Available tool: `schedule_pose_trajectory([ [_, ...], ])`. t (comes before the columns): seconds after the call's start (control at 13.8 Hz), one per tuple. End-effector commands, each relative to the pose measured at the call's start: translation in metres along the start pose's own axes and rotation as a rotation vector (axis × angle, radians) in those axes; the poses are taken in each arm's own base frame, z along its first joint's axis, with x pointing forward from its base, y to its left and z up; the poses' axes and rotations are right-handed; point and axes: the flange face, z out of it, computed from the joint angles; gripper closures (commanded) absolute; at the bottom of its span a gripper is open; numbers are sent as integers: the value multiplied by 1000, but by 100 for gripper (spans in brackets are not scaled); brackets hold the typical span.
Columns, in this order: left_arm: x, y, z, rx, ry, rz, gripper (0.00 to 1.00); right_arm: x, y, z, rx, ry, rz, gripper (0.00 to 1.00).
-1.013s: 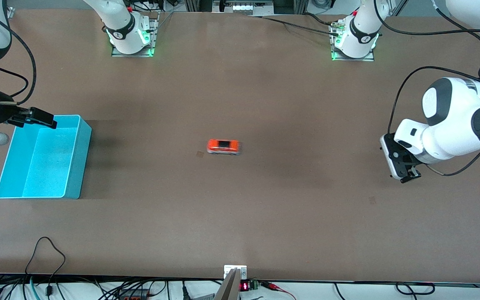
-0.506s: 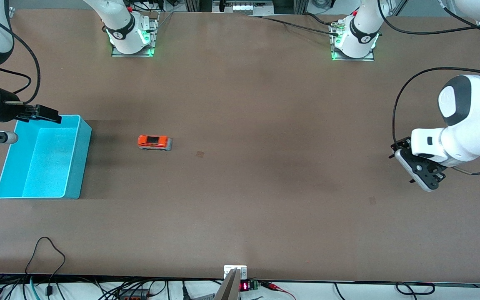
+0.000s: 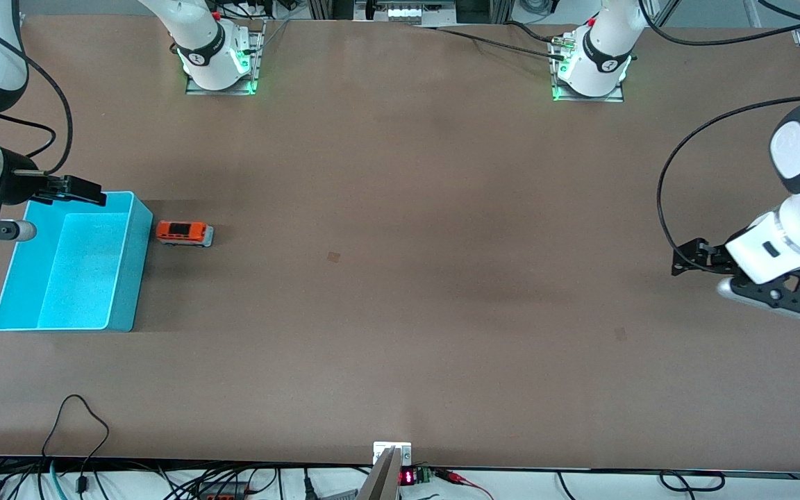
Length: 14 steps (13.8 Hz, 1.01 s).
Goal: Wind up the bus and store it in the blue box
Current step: 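Lower the right gripper to the bus while the left gripper withdraws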
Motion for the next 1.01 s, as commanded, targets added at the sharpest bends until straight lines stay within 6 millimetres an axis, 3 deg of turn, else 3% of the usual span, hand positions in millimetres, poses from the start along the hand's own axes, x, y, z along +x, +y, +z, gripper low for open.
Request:
schedule_pose_trajectory([
  [0.0,-11,-5,-30,6,3,-160,0,-4,1,1,13,-32,-107,0],
  [0.29,-18,-10,-72,8,16,-309,0,-8,4,24,17,-100,-152,0],
  [0.51,-29,4,-103,14,8,-294,0,-18,2,70,16,-130,-249,0],
  [0.65,-36,16,-109,13,12,-237,0,-36,-3,103,12,-88,-315,0],
  [0.94,-44,7,-109,-1,12,-249,0,-48,-16,150,-17,-55,-540,0],
])
